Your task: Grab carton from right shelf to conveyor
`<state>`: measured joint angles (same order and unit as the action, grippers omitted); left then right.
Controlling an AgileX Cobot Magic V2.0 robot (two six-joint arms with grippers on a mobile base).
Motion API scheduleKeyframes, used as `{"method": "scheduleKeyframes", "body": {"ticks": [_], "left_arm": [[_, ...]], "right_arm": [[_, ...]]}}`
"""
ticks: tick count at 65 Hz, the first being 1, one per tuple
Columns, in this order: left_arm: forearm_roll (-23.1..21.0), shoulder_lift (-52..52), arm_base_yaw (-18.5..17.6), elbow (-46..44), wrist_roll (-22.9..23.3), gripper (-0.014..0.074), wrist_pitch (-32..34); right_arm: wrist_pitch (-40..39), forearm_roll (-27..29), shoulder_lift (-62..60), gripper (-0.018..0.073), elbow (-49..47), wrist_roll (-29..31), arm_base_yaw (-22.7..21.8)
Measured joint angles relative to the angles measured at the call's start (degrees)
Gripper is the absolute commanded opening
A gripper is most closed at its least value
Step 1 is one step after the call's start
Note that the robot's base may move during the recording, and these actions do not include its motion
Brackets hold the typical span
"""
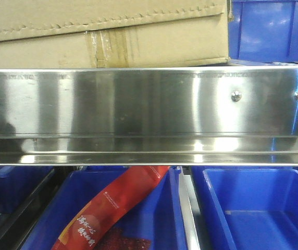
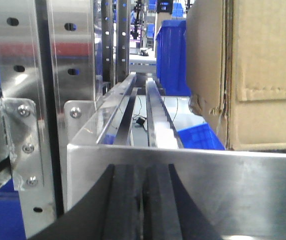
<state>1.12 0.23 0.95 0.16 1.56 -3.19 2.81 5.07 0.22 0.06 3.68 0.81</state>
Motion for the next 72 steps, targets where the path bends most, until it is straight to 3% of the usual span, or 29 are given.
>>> {"method": "scheduleKeyframes", "body": {"ticks": [13, 18, 24, 32, 42, 52, 64, 72], "left_arm": [[-0.2, 0.0, 0.0, 0.0, 0.0, 0.0020, 6.8], [-0.3, 0.0, 0.0, -2.1, 0.0, 0.0023, 5.1], [0.2, -0.1, 0.0, -8.7, 0.0, 0.0060, -0.4], [2.5, 2.2, 0.0, -17.6, 0.0, 0.0189, -7.0], [3.3, 9.4, 0.0, -27.2, 0.0, 0.0363, -13.5], [3.3, 16.5, 0.0, -32.5, 0.0, 0.0414, -15.4], [2.4, 22.8, -3.8, -38.7, 0.0, 0.0412, -18.5], [2.2, 30.1, -8.5, -47.6, 0.0, 0.0412, -24.5]], "right_arm": [[-4.7, 0.8, 0.0, -0.0070, 0.0, 0.0, 0.0], [-3.7, 1.6, -0.1, -0.0070, -1.9, 0.0, 0.0], [4.0, 1.9, -0.1, -0.0055, -9.5, 0.0, 0.0], [10.7, 2.1, 1.8, 0.0095, -19.6, 0.0, 0.0], [13.6, 2.4, 8.2, 0.0363, -27.6, 0.0, 0.0], [14.3, 2.4, 14.5, 0.0564, -30.2, 0.0, 0.0], [17.9, 2.9, 21.3, 0.0548, -35.9, 0.0, 0.8], [20.7, 3.2, 27.4, 0.0548, -44.6, 0.0, 5.0]]}}
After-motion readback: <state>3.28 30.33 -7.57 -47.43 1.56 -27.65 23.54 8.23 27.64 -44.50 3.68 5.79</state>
